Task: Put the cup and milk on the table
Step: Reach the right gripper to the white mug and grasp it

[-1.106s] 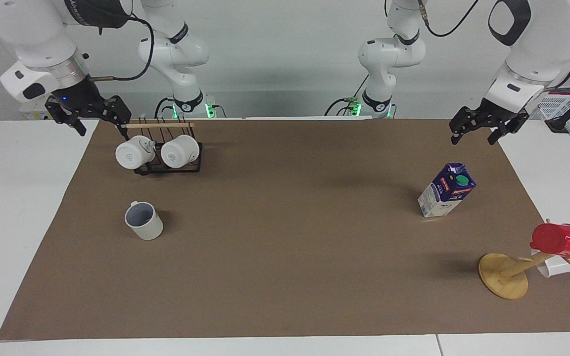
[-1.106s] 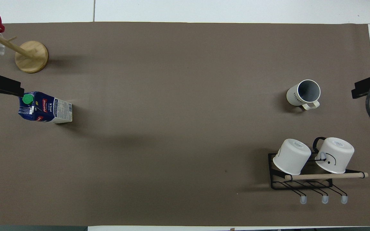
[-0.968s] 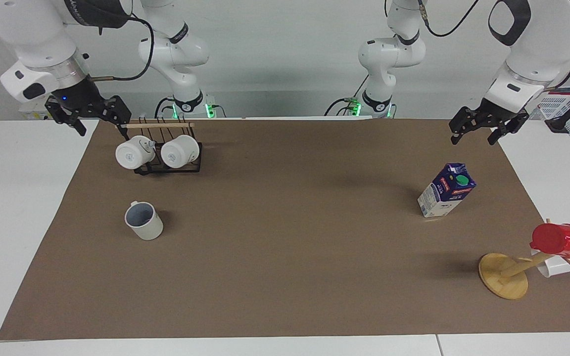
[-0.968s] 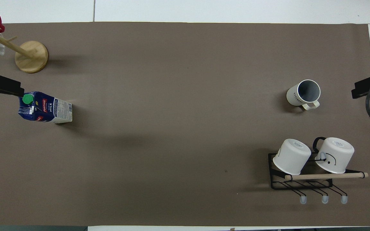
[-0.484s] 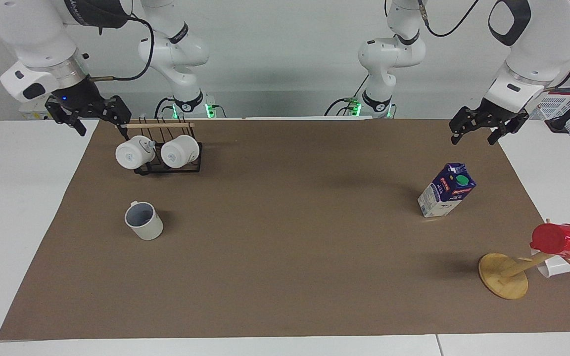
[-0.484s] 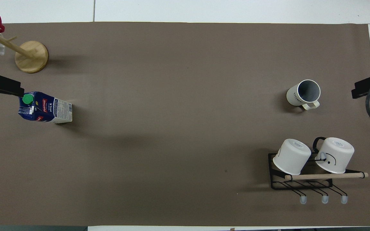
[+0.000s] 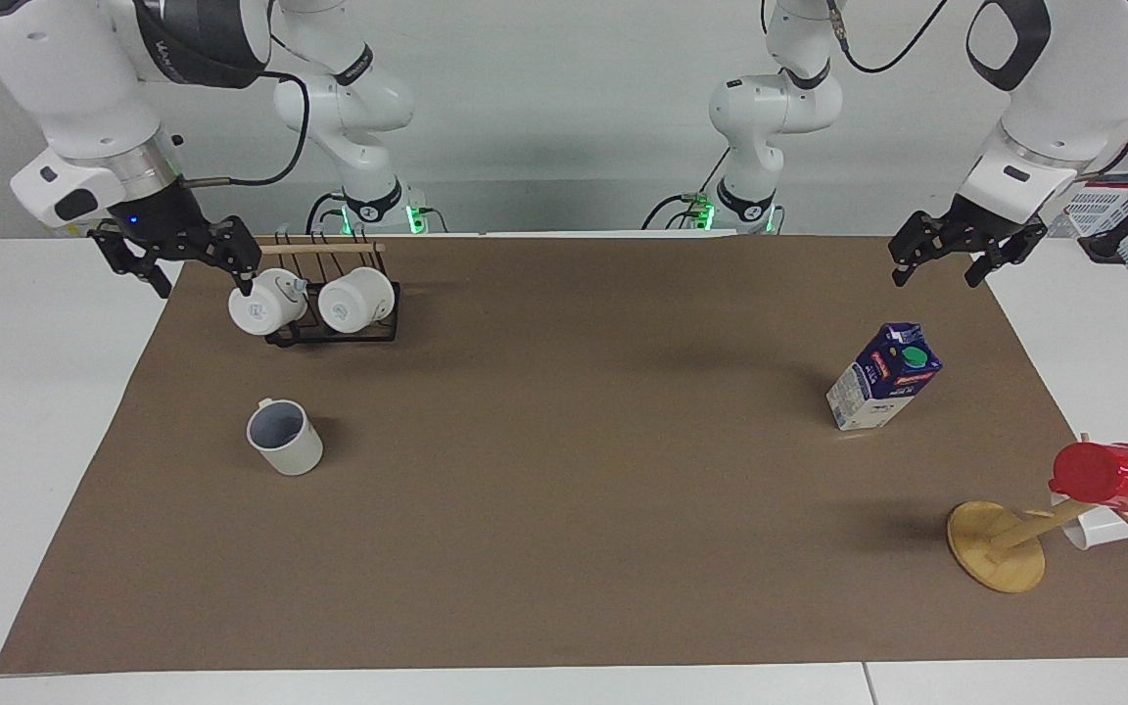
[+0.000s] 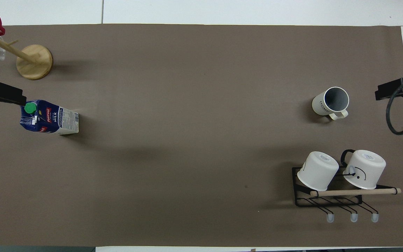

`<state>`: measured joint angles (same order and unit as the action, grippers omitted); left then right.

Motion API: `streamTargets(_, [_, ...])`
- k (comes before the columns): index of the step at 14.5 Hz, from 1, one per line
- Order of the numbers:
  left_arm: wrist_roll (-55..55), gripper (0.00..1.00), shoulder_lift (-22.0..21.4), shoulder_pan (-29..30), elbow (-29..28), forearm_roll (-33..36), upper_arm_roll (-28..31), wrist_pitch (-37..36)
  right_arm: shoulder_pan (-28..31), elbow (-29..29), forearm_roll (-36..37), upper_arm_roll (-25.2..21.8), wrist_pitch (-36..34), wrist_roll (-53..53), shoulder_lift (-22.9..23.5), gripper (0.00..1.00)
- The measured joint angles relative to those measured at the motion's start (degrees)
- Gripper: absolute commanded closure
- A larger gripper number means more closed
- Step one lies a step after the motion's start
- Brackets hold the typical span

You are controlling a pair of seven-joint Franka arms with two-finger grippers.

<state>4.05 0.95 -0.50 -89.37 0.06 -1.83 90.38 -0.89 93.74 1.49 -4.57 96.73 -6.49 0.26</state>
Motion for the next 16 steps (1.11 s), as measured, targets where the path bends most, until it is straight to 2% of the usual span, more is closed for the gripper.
streamTargets(3, [0.00, 0.00, 0.00, 0.00, 0.00, 0.00, 0.00, 0.00, 3.07, 3.40, -3.30, -0.05, 6.78, -6.89, 2.03, 0.00])
streamTargets(7, [0.00, 0.00, 0.00, 0.00, 0.00, 0.00, 0.00, 0.00, 4.77, 5.51, -4.92, -0.09, 17.77, -13.34, 8.76, 0.00])
streamTargets(11, [0.00, 0.00, 0.00, 0.00, 0.00, 0.00, 0.00, 0.00, 4.71, 14.89, -4.94, 0.14, 30.69, -16.39, 11.14, 0.00])
streamTargets(14, [0.00, 0.00, 0.00, 0.00, 0.00, 0.00, 0.00, 0.00, 4.37, 18.20, -6.07, 0.18, 33.48, -18.44, 11.64, 0.02])
streamTargets(15, [0.00, 0.00, 0.00, 0.00, 0.00, 0.00, 0.00, 0.00, 4.04, 18.77, -6.65, 0.19, 34.14, -18.81, 11.62, 0.07])
streamTargets(16, [0.00, 0.00, 0.00, 0.00, 0.00, 0.00, 0.00, 0.00, 3.79, 19.66, -6.90, 0.20, 35.45, -19.18, 11.60, 0.09])
